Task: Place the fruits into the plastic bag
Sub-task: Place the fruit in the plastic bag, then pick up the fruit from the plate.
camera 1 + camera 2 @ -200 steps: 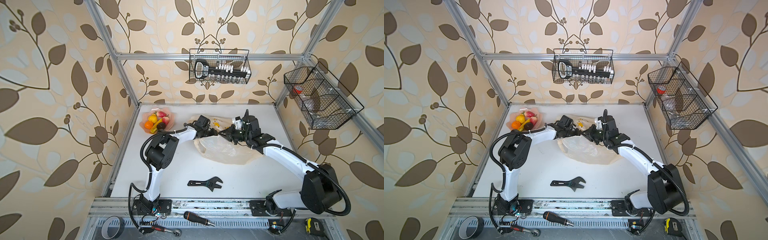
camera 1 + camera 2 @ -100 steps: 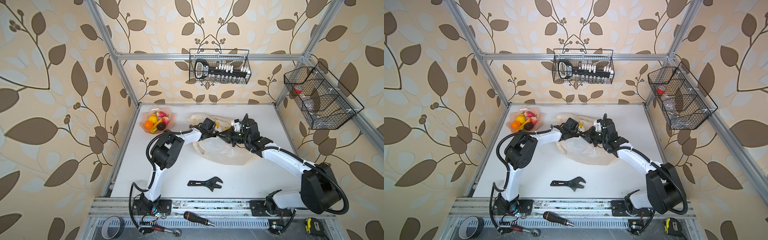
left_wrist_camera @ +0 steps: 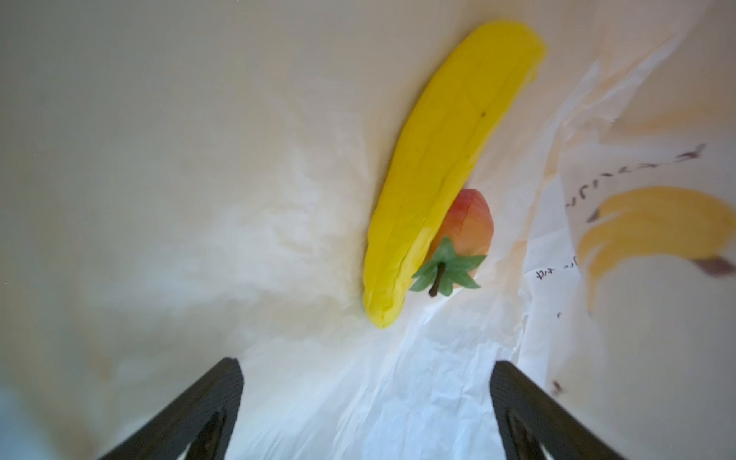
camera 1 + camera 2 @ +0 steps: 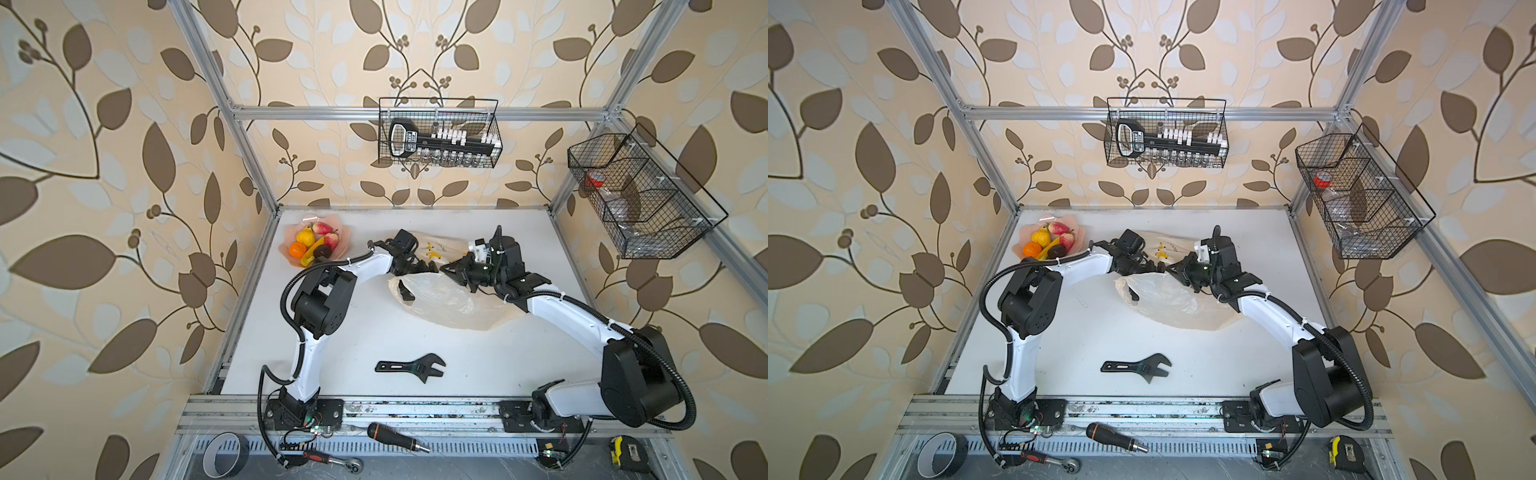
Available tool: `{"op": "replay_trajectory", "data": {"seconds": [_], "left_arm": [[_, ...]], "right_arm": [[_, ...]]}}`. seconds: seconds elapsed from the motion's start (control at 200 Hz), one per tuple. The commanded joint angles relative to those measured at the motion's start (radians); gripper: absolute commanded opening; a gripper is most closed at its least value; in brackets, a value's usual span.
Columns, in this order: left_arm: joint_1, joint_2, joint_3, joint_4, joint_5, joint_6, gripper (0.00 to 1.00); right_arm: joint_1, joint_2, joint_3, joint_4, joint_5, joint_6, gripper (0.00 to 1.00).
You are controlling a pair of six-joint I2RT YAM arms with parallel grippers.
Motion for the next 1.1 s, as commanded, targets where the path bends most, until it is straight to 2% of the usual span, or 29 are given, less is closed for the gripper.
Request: {"op": "replay_trajectory", "data": {"seconds": [0.0, 0.285, 0.405, 0.53, 0.71, 0.81, 0.915, 1.1], "left_arm": [[0.051, -0.118, 0.058, -0.190, -0.022, 0.168, 0.99], [0.183, -0.176, 0.165, -0.467, -0.023, 0.421, 0.99], [0.244, -0.201, 0.175, -0.520, 0.008, 0.479, 0.99], [0.311, -0.221, 0.194, -0.579, -0.015, 0.527, 0.99], [0.490, -0.265, 0.205, -0.589, -0.149, 0.519, 0.97], [0.551, -0.244, 0.278, -0.640, -0.327, 0.570, 0.95], [0.600, -0.206, 0.329, -0.659, -0.490, 0.588, 0.86], [0.639, -0.167, 0.347, -0.612, -0.524, 0.579, 0.78]], "right_arm": [[-0.012, -0.030, 0.010, -0.040, -0.012, -0.015, 0.00], [-0.028, -0.025, 0.029, -0.065, -0.015, -0.039, 0.00], [-0.031, -0.023, 0.033, -0.070, -0.016, -0.042, 0.00], [-0.033, -0.021, 0.035, -0.071, -0.017, -0.044, 0.00], [-0.033, -0.024, 0.040, -0.082, -0.014, -0.054, 0.00], [-0.032, -0.024, 0.043, -0.088, -0.011, -0.057, 0.00], [-0.033, -0.022, 0.050, -0.099, -0.010, -0.064, 0.00], [-0.033, -0.023, 0.061, -0.120, -0.004, -0.080, 0.00]]}}
